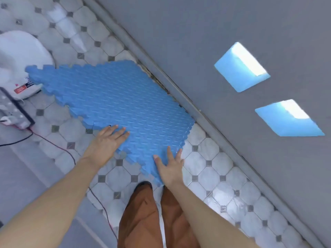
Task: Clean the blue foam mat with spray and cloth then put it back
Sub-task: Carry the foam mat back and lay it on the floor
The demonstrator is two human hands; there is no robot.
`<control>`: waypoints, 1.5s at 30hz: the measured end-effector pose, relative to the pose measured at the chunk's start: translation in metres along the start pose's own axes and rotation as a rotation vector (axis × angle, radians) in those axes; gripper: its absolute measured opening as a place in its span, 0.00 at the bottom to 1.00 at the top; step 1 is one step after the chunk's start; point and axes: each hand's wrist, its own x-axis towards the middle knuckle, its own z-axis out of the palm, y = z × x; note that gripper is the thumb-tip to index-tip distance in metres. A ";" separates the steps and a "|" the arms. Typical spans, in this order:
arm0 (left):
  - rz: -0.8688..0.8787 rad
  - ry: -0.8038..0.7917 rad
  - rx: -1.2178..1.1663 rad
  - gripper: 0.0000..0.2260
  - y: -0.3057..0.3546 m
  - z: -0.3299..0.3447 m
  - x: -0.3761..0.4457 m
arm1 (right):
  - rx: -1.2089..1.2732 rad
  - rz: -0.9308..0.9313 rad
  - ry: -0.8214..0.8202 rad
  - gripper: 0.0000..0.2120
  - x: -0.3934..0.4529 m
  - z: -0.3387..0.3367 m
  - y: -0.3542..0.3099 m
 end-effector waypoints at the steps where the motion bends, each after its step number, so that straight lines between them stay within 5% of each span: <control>1: -0.013 0.013 -0.004 0.34 -0.003 0.010 -0.002 | 0.079 0.063 0.008 0.38 0.011 0.008 -0.001; 6: -0.015 -0.065 -0.027 0.42 -0.018 0.057 -0.025 | 0.096 0.238 0.055 0.45 0.044 0.041 0.002; 12: -0.036 -0.344 -0.088 0.45 -0.030 0.108 -0.036 | 0.552 0.524 0.068 0.55 0.076 0.074 0.014; 19: -0.112 -0.758 -0.158 0.45 -0.008 0.174 -0.015 | 0.320 0.469 0.083 0.56 0.121 0.134 0.044; 25: -0.179 -0.473 -0.278 0.38 0.018 0.250 0.030 | 0.209 0.318 0.066 0.56 0.176 0.187 0.064; 31: -0.360 -0.504 -0.343 0.46 0.035 0.318 0.067 | 0.091 0.234 0.047 0.62 0.235 0.216 0.093; 37: -0.448 -0.489 -0.369 0.52 0.034 0.354 0.080 | -0.478 0.148 0.022 0.64 0.274 0.208 0.103; 41: -0.457 -0.438 -0.412 0.53 0.038 0.362 0.077 | -0.935 -0.014 0.170 0.64 0.279 0.201 0.108; 45: -0.524 -0.444 -0.454 0.57 0.034 0.361 0.078 | -1.063 -0.279 0.196 0.63 0.292 0.192 0.113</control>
